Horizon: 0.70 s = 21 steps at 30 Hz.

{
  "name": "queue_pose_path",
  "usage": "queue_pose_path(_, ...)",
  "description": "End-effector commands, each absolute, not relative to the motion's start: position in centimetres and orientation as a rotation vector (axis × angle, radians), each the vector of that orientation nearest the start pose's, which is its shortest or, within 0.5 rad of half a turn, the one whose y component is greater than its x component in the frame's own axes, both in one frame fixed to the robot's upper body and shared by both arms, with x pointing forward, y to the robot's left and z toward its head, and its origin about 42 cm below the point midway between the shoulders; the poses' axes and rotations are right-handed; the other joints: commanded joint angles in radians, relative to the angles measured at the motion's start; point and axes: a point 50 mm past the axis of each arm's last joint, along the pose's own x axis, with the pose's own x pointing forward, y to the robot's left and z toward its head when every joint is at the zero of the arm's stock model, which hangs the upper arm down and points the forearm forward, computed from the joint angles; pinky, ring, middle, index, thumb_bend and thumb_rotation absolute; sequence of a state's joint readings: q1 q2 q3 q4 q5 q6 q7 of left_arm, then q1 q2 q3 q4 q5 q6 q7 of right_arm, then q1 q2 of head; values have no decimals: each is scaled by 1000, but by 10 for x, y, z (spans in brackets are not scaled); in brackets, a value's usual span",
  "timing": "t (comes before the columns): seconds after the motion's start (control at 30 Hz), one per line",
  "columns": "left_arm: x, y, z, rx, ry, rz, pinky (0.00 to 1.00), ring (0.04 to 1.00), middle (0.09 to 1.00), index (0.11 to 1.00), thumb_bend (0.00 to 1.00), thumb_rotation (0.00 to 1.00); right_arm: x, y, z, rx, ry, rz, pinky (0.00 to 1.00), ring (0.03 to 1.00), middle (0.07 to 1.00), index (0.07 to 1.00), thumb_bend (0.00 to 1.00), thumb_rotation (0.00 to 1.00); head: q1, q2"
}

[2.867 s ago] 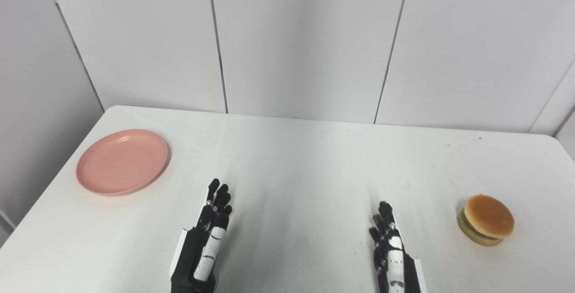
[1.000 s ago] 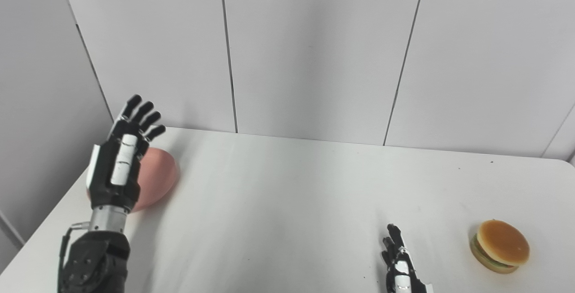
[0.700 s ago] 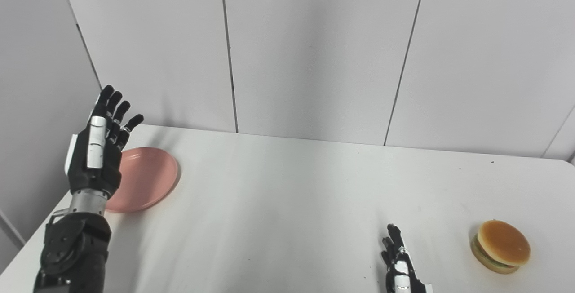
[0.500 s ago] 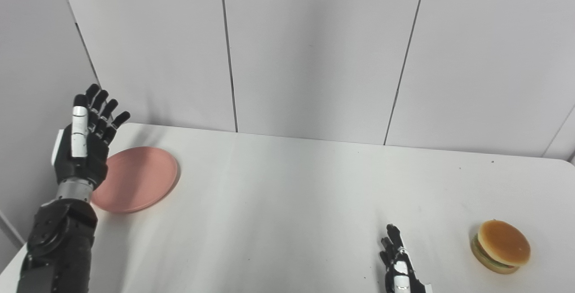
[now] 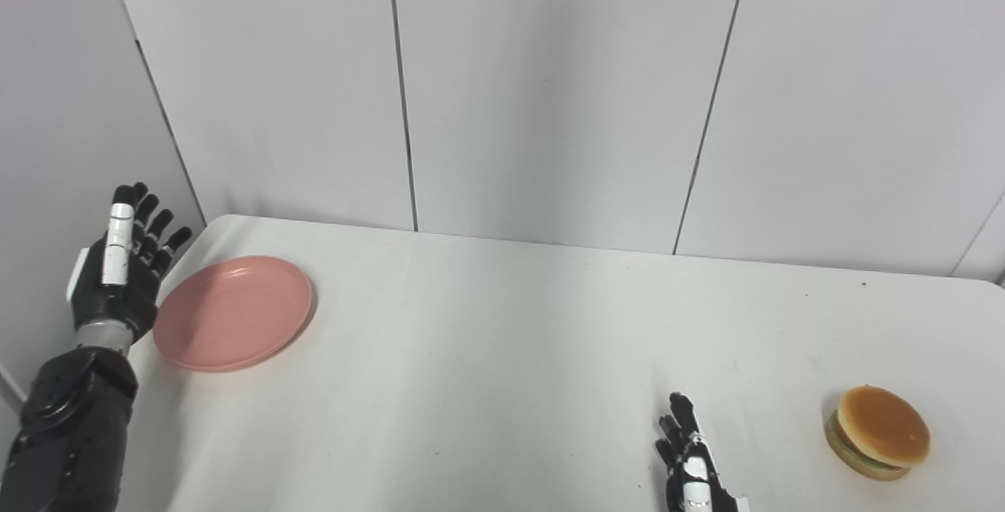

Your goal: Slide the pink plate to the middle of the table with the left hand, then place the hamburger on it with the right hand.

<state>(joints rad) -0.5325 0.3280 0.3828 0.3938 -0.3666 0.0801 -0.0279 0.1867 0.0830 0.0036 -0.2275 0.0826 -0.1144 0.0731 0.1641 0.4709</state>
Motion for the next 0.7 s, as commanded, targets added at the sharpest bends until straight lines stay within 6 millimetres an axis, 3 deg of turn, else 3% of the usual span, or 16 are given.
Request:
queue_pose_path(0.0,445,408,264,-188,-343,260,898,980,999,926,890,728,177,-206,97,144,-44,-35,977,965,980,930,641,1000,2,3)
queue_pose_path(0.43,443,447,277,-100,-357,320,912,966,968,944,874,712,177,-208,98,144,-44,-39,976,964,979,933,638,1000,3,5)
queue_pose_path(0.67,444,458,268,-72,-320,331,907,976,959,946,891,692,176,-207,98,138,-41,-35,972,968,987,941,641,1000,-5,8)
